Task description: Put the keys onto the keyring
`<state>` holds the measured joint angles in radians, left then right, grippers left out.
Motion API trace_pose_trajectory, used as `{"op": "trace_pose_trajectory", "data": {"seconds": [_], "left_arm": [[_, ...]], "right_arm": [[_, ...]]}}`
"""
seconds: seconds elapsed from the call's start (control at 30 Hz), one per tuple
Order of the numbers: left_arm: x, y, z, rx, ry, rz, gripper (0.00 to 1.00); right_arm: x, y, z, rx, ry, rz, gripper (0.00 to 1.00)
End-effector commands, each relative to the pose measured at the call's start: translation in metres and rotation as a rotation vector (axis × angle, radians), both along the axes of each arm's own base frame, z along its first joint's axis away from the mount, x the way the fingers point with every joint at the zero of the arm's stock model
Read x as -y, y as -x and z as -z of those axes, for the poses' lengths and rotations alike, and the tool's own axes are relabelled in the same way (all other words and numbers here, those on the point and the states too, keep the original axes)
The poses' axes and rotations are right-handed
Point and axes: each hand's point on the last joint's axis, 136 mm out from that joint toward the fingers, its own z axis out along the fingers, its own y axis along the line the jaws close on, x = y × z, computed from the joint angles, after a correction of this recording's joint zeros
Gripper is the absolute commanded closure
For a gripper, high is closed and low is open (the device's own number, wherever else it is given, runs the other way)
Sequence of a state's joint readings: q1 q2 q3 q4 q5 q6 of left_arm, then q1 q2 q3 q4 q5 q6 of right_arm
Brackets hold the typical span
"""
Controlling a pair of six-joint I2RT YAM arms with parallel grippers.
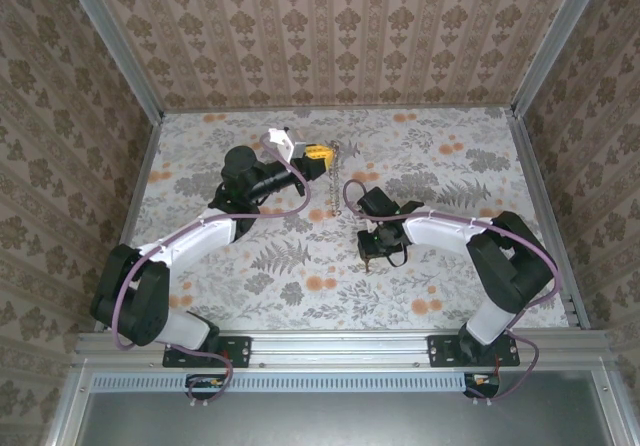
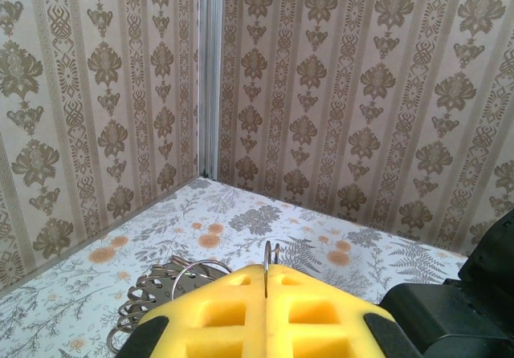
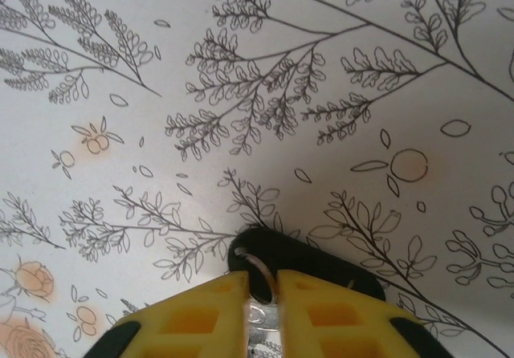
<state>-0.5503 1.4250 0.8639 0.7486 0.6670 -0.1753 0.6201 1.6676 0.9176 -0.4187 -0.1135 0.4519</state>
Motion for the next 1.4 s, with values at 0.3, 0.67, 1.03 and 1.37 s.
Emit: {"op": "trace_pose_trajectory", "data": {"seconds": [0.3,0.67,1.03,1.37], "left_arm": [[-0.003,0.002,-0.013,0.047,0.034,-0.002,1.00],[-0.005,0.003,-0.016,0.055,0.041,-0.005,1.00],[-0.007,0.005,-0.014,0.053,0.041,-0.010,1.00],[-0.007,0.007,-0.013,0.051,0.038,-0.006,1.00]], "right_arm": [[-0.007,-0.005,-0.023,0.043,-0.040,0.005,1.00],[0.000,-0.010,-0.071,0.152,-0.155,0.035,1.00],[-0.008,0.001,-0.062,0.103,-0.236,0.004,1.00],[-0.009,0.005,-0.063,0.114,-0.321,-0.026,1.00]]}}
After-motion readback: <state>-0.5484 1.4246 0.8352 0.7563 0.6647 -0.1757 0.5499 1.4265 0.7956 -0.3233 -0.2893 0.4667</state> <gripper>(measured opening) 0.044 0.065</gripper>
